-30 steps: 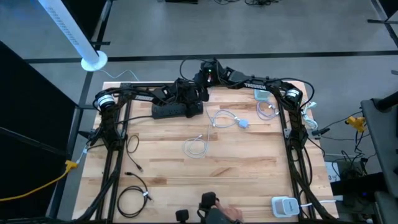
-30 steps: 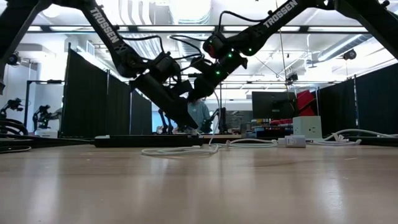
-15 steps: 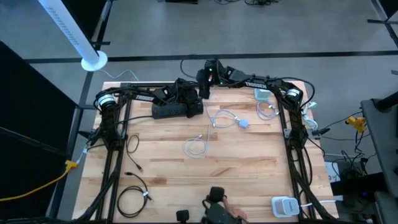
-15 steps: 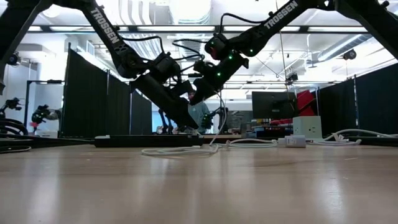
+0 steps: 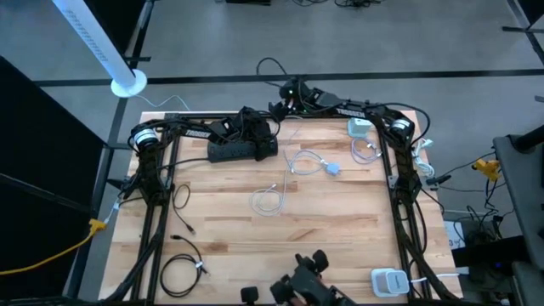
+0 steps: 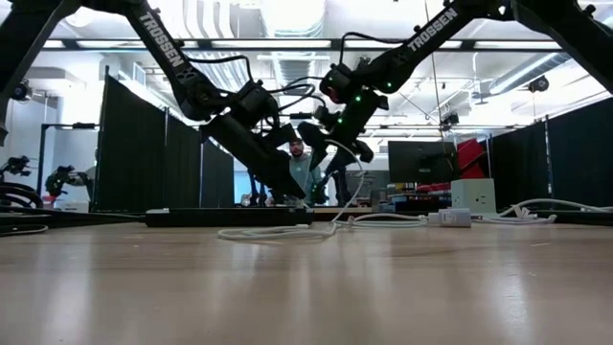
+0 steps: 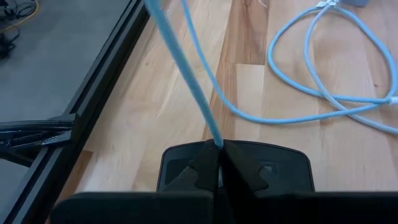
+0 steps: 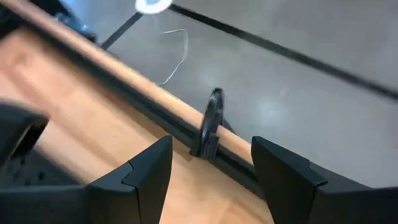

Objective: Insert USB
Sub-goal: Insert the light blue charger cable into the black outlet extension

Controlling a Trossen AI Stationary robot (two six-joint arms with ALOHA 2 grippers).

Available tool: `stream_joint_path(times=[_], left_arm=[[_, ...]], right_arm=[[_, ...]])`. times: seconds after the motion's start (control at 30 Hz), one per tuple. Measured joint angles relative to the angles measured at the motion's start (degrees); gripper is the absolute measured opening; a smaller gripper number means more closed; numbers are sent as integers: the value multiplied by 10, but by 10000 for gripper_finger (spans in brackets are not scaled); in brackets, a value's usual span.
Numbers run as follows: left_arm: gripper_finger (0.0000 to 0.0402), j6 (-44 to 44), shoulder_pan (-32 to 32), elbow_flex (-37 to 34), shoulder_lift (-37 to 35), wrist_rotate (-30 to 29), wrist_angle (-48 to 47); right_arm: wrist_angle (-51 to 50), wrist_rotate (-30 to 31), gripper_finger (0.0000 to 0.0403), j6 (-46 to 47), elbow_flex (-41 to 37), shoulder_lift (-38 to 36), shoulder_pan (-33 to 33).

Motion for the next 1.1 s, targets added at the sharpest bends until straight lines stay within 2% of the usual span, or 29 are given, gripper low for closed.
stream_joint_path(times=[0.27, 0.37, 0.57, 0.7, 0.9, 0.97, 1.1], left_arm=[[0, -4, 0, -1, 0, 1, -2], [0, -4, 0, -1, 0, 2, -5], [0, -4, 0, -2, 0, 1, -6], [0, -4, 0, -2, 0, -4, -5], [0, -1, 1, -2, 0, -4, -4], [0, 1, 0, -2, 0, 3, -6], [0, 1, -1, -3, 0, 6, -7]], right_arm=[[14, -17, 205, 198, 0, 35, -4], [15, -8, 205, 217, 1, 40, -3], [16, 69, 197, 214, 1, 40, -2], [35, 58, 194, 284, 1, 40, -3], [37, -9, 194, 397, 1, 40, -3], [61, -6, 195, 440, 2, 39, -5], [84, 47, 195, 470, 4, 35, -9]])
